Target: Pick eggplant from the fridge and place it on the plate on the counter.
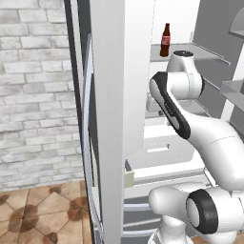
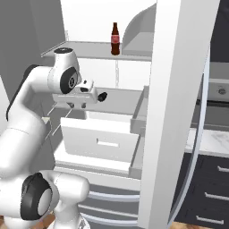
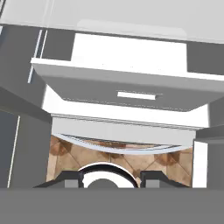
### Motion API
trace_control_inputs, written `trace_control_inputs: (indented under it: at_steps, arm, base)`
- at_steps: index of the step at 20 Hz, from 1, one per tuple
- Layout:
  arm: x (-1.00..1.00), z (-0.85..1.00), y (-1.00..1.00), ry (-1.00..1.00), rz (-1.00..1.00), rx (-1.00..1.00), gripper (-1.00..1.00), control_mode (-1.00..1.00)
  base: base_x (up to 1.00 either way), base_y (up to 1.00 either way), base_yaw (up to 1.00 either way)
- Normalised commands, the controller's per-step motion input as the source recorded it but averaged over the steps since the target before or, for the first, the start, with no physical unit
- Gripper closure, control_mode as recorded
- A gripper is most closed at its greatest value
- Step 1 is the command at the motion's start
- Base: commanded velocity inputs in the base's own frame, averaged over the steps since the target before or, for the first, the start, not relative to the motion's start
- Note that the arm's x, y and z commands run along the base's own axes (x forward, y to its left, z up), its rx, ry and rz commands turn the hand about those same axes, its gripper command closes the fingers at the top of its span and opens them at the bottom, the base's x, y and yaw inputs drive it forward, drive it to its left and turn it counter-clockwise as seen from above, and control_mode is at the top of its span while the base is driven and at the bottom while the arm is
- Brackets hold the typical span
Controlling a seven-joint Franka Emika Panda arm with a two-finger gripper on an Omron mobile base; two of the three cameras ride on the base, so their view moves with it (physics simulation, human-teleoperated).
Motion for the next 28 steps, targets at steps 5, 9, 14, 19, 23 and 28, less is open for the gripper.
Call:
trace_control_inputs:
  at_steps: [5, 9, 14, 19, 23, 28]
  arm:
    - [0.11, -0.27, 0.00, 0.00, -0.13, 0.00, -1.00, -1.00]
    - [0.21, -0.34, 0.00, -0.06, -0.18, 0.00, -1.00, -1.00]
    - [0.09, -0.05, 0.03, -0.26, -0.06, 0.01, -1.00, -1.00]
    - [0.12, 0.00, 0.00, -0.31, 0.00, 0.01, -1.00, -1.00]
    - [0.32, 0.04, 0.00, -0.08, 0.00, 0.00, -1.00, -1.00]
    - [0.39, 0.00, -0.01, 0.00, 0.00, 0.00, -1.00, -1.00]
  base:
    - [0.00, 0.00, 0.00]
    - [0.00, 0.00, 0.00]
    - [0.00, 0.00, 0.00]
    - [0.00, 0.00, 0.00]
    - [0.00, 0.00, 0.00]
    - [0.00, 0.00, 0.00]
